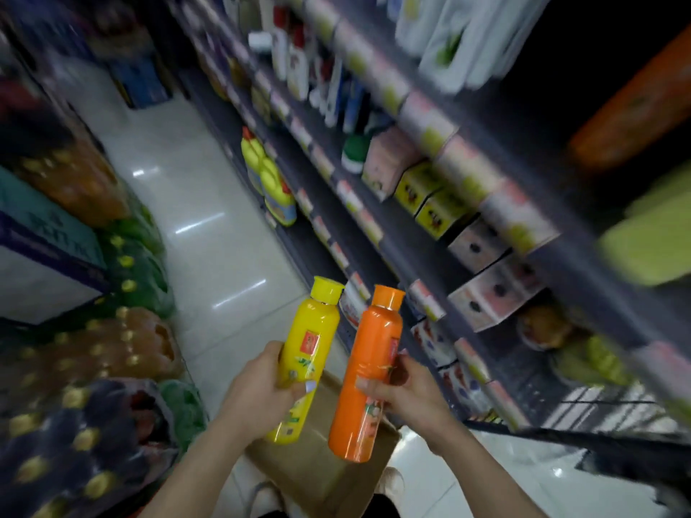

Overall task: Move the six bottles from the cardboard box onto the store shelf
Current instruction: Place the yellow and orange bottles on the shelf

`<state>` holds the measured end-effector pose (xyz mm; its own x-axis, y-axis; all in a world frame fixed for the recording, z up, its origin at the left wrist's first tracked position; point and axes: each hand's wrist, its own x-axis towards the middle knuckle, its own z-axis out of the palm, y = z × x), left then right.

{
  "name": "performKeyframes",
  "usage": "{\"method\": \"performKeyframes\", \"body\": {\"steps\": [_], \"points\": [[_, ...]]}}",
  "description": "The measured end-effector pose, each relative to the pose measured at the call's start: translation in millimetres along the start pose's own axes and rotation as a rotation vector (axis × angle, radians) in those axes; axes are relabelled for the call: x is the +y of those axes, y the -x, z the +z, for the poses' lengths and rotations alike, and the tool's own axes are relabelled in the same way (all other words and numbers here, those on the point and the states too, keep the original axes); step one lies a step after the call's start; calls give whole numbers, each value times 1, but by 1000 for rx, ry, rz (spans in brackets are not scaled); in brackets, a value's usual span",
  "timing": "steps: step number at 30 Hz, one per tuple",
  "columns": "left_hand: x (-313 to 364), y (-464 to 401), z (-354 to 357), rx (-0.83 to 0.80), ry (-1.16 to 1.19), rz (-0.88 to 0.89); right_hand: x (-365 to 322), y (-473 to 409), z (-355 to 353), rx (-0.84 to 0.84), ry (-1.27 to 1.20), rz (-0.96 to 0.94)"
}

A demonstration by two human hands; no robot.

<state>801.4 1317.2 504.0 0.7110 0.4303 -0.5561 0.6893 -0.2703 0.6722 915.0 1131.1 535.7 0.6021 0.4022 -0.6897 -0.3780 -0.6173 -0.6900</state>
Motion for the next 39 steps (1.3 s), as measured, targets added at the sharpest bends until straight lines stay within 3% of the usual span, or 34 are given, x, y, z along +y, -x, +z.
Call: {"method": "performKeyframes", "body": {"steps": [8, 16, 31, 39], "points": [[124, 54, -64, 147, 181, 177, -91, 81, -49, 51, 47, -222], [224, 58, -102, 39, 248, 407, -166, 128, -91, 200, 28, -369], [348, -33, -137, -231, 46, 815, -238, 119, -100, 927, -157, -369], [385, -60, -118, -301, 8, 945, -248, 105, -102, 1178, -183, -340]]}}
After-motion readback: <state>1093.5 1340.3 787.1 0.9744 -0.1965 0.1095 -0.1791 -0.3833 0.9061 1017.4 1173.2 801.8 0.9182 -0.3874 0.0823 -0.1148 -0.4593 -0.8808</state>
